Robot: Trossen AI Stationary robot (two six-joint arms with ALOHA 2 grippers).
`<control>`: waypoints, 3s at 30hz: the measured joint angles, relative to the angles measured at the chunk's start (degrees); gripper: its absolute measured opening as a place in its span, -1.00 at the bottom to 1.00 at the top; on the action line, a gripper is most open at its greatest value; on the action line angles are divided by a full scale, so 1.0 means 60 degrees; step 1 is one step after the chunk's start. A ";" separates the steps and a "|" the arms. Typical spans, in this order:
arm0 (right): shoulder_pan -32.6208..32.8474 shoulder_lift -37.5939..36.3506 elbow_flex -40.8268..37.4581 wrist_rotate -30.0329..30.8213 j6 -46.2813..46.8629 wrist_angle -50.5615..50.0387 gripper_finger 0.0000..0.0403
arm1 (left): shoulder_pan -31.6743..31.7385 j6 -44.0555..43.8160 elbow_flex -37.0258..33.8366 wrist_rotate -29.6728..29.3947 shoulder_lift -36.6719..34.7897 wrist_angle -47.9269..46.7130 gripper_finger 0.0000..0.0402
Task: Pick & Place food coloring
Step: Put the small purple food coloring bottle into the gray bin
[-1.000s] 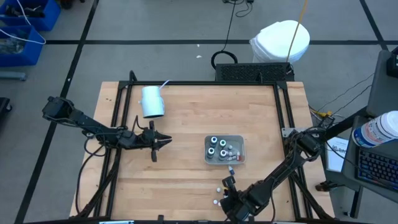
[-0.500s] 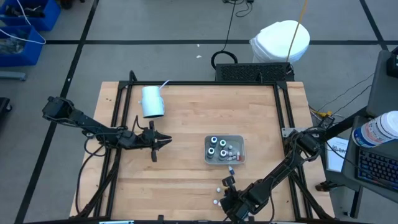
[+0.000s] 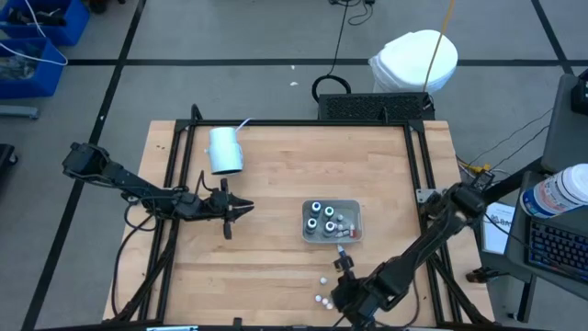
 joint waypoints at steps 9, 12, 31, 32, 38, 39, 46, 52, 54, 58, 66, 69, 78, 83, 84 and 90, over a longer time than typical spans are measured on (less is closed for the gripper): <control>-0.0200 -0.2366 0.0000 0.1066 0.0013 -0.1092 -0.71 | -0.0001 0.0000 0.0000 0.0000 0.0000 0.0000 -0.67; -0.0525 -0.3041 0.0004 0.1673 0.0406 -0.2161 -0.70 | 0.0000 0.0000 0.0000 0.0000 0.0001 0.0006 -0.67; -0.4594 -0.4445 -0.4318 -0.0288 -0.0178 -0.0558 -0.70 | 0.0000 0.0000 0.0000 0.0001 0.0001 0.0007 -0.67; -0.4695 -0.4445 -0.4436 -0.0278 -0.0195 -0.0447 -0.70 | -0.0001 0.0000 0.0000 0.0000 0.0003 0.0004 -0.67; -0.5090 -0.4441 -0.4938 -0.0378 -0.0315 0.0462 -0.70 | 0.0000 0.0003 0.0000 0.0002 0.0000 0.0007 -0.67; -0.5123 -0.4405 -0.5011 -0.0530 -0.0379 0.0701 -0.70 | 0.0002 0.0000 0.0000 0.0001 0.0001 0.0007 -0.67; -0.5130 -0.4012 -0.5299 -0.0769 -0.0412 0.1098 -0.70 | 0.0001 0.0000 0.0000 0.0000 0.0002 0.0007 -0.67; -0.5156 -0.3906 -0.5300 -0.0767 -0.0412 0.1095 -0.70 | 0.0002 0.0030 0.0000 0.0003 0.0000 0.0000 -0.67; -0.5196 -0.3906 -0.5300 -0.0764 -0.0408 0.1099 -0.70 | -0.0001 0.0051 0.0000 0.0001 0.0000 0.0004 -0.67; -0.5261 -0.3906 -0.5300 -0.0760 -0.0408 0.1099 -0.70 | 0.0000 0.0055 0.0000 0.0003 0.0000 -0.0003 -0.67; -0.5277 -0.3906 -0.5300 -0.0760 -0.0544 0.1102 -0.70 | 0.0000 0.0015 0.0000 0.0003 0.0003 -0.0004 -0.67; -0.5275 -0.3906 -0.5300 -0.0760 -0.0583 0.1102 -0.70 | -0.0001 0.0027 0.0000 0.0003 0.0000 -0.0004 -0.67; -0.5275 -0.3906 -0.5297 -0.0778 -0.0557 0.1172 -0.69 | -0.0001 0.0061 0.0000 0.0003 0.0003 -0.0004 -0.67; -0.5275 -0.3906 -0.5293 -0.0789 -0.0531 0.1179 -0.61 | 0.0001 0.0078 0.0000 0.0003 0.0000 -0.0004 -0.67; -0.5275 -0.3906 -0.5293 -0.0801 -0.0493 0.1175 -0.59 | 0.0000 0.0080 0.0000 0.0001 0.0001 -0.0004 -0.67; -0.5297 -0.3906 -0.5293 -0.1034 -0.0368 0.1175 -0.58 | 0.0002 0.0080 0.0000 0.0000 0.0000 -0.0004 -0.67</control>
